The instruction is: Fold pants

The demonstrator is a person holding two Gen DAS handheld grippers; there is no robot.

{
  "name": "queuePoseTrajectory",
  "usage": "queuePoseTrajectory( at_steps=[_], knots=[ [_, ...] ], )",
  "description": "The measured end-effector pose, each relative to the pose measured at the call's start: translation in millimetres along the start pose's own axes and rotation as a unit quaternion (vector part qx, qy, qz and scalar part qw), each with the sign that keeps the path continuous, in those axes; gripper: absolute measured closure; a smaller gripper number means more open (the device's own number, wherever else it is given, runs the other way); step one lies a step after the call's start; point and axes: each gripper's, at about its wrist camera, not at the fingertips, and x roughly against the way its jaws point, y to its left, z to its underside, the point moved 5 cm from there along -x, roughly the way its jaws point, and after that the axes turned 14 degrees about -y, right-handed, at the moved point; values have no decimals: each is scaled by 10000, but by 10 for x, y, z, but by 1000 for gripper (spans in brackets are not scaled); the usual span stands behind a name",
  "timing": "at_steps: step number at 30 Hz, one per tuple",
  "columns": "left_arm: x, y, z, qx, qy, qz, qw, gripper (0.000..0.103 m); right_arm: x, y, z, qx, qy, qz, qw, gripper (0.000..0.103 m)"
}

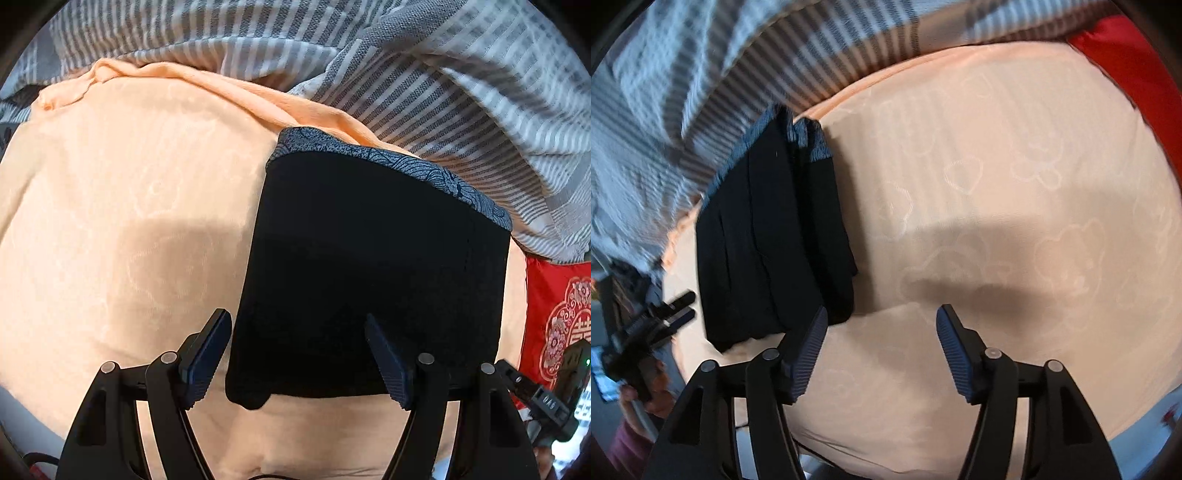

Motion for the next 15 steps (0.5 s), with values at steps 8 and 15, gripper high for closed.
queuePoseTrajectory(
  at_steps=[8, 15],
  knots=[
    [-133, 16, -141, 79, 160, 358, 9992, 27, -130, 84, -215, -229, -30, -617, 9978, 28],
    [-376, 54, -237, 239, 457, 553, 9971, 0, -400, 197, -346, -170, 378, -1204, 9919, 28]
  ],
)
